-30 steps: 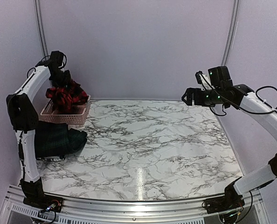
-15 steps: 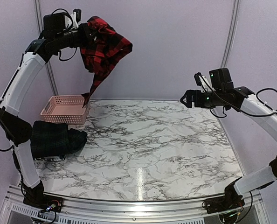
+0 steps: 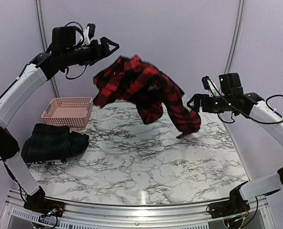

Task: Fold and stack the mixed laundry pile
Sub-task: Place the crumpled shirt at the center of the board, then adjust the crumpled shirt at the center of the board.

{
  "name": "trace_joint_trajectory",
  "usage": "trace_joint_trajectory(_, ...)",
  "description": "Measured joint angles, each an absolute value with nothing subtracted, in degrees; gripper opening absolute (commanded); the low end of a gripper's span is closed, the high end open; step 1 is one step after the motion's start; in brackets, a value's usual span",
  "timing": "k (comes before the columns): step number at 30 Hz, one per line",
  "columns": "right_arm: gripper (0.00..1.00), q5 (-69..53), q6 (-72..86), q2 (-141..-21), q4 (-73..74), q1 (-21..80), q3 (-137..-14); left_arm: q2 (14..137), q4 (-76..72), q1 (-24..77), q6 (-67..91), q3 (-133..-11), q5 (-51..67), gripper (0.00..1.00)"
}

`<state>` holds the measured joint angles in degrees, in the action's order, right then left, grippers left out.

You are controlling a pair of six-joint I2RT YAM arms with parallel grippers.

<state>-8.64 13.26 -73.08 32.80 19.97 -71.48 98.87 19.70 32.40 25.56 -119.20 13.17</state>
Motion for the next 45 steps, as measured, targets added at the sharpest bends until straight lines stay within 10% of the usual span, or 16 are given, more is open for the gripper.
trace_joint_trajectory(12, 0.99, -12.0, 11.2, -72.7, 34.4, 19.9, -65.2, 90.0, 20.9, 26.5, 21.3, -85.5, 5.1, 0.99)
trace_joint_trajectory(34, 0.83, -15.8, 4.0, -101.2, 39.0, 19.9, -66.3, 107.9, 31.6, 34.7, 13.9, -77.6, 5.1, 0.81)
trace_joint_trajectory(38, 0.54, -14.5, 2.9, -104.9, 39.0, 19.9, -68.7, 109.6, 32.6, 34.6, 13.8, -80.1, 5.4, 0.77)
trace_joint_trajectory(41, 0.0, -14.3, 1.8, -106.5, 39.5, 19.9, -70.0, 111.2, 32.5, 34.6, 13.6, -82.8, 5.9, 0.74)
trace_joint_trajectory(45, 0.0, -14.3, 1.5, -106.8, 41.0, 19.9, -72.3, 113.4, 32.6, 34.6, 13.0, -84.5, 8.0, 0.74)
